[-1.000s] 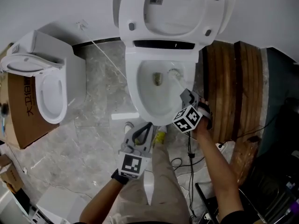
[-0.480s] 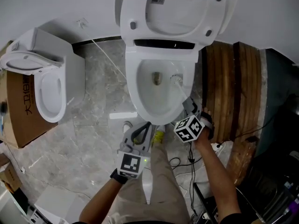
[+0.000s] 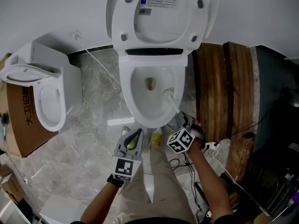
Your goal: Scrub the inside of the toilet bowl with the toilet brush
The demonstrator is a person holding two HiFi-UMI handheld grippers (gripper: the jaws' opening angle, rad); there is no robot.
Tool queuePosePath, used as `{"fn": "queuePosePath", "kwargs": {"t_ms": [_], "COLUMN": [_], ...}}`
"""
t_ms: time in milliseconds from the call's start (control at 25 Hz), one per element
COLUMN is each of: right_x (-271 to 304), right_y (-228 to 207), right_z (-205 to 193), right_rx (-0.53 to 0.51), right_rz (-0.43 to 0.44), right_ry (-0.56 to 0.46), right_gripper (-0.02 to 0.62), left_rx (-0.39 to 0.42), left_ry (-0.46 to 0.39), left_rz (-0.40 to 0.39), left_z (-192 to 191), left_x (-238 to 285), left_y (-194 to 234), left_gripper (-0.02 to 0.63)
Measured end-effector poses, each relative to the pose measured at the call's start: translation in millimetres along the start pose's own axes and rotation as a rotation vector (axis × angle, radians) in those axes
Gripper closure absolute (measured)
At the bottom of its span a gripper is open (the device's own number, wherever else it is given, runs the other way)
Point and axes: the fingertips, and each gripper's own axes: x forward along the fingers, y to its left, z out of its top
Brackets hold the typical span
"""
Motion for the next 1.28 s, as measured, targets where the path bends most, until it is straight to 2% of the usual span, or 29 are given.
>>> {"fn": "queuePosePath", "kwargs": {"t_ms": [200,320,520,600,760,1000,1280], "right_x": [-16,-26,-42,-47,-50,-57,-58], "right_y": [21,35,63,76,87,110,123], "right_z": [-4,-3,-5,-5,1,23,51], "right_rx": [0.018,0.046,0.117,0.135,0.161,0.141,0.121], "right_rz": [0.036,0.063,0.132,0.150,0.152,0.186,0.211], "right_ry": [0.026,0.030,0.030,0.028,0.021,-0.024,-0.109], "right_gripper": [0.442,0.442,0.440,0.440,0.440,0.439,0.439], "left_rx": [0.021,0.000,-0.011,-0.016,0.029,0.002,-0.023], "left_ry": [0.017,0.035,0.054,0.050,0.019,0.013,0.016], "left_rz": [0.003,0.005,-0.060,-0.080,-0.104,0.004,0.094], "left_z": [12,6,-3,3,22,8,-20], "left_x": [-26,-29,-14,-11,-6,-16,-8], "left_y": [1,7,-15,-24,-21,30,67], "left_gripper": [0.588,0.588,0.588,0.588,0.588,0.588,0.588]}}
